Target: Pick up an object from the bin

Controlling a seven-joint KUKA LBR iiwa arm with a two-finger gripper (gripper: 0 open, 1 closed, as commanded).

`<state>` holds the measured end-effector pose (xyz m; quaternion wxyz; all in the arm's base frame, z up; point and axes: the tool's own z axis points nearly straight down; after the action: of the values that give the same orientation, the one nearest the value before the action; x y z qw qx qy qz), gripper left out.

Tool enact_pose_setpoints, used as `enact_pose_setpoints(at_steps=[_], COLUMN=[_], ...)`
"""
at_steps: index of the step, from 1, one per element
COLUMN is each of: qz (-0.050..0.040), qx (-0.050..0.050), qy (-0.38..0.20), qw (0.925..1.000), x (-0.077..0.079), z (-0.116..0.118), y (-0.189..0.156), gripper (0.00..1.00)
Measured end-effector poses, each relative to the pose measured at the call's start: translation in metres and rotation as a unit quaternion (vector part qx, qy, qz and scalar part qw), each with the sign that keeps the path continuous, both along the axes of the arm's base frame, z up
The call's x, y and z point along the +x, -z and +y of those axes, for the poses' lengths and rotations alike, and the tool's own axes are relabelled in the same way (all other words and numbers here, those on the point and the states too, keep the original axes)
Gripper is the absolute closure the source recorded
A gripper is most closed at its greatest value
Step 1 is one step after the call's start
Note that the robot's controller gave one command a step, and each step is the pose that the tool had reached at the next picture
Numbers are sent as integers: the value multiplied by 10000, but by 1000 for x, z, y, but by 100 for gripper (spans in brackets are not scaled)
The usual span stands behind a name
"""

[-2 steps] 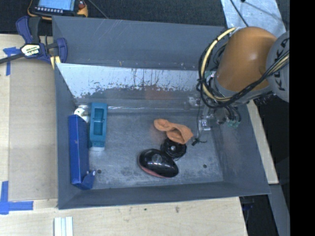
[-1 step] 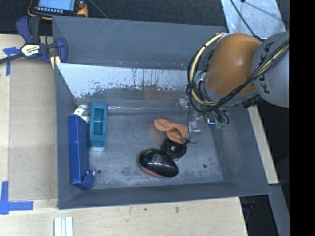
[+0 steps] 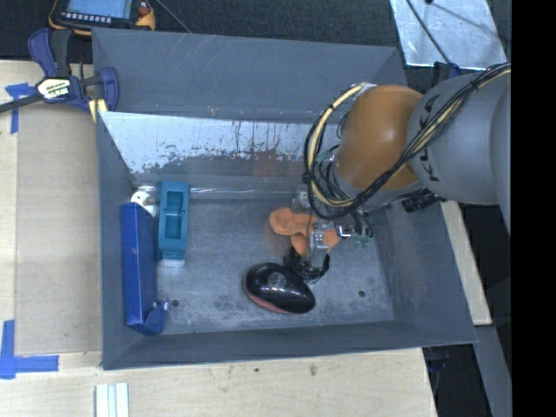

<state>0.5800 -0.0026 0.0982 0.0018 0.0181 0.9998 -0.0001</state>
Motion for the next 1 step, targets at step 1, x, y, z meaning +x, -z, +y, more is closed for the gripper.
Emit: enact_pose_setpoints(at_steps=[1], qz=[16], qx=[2], qy=[0], qw=[10000], x=[-1], z=[5], y=[8], gripper=[0])
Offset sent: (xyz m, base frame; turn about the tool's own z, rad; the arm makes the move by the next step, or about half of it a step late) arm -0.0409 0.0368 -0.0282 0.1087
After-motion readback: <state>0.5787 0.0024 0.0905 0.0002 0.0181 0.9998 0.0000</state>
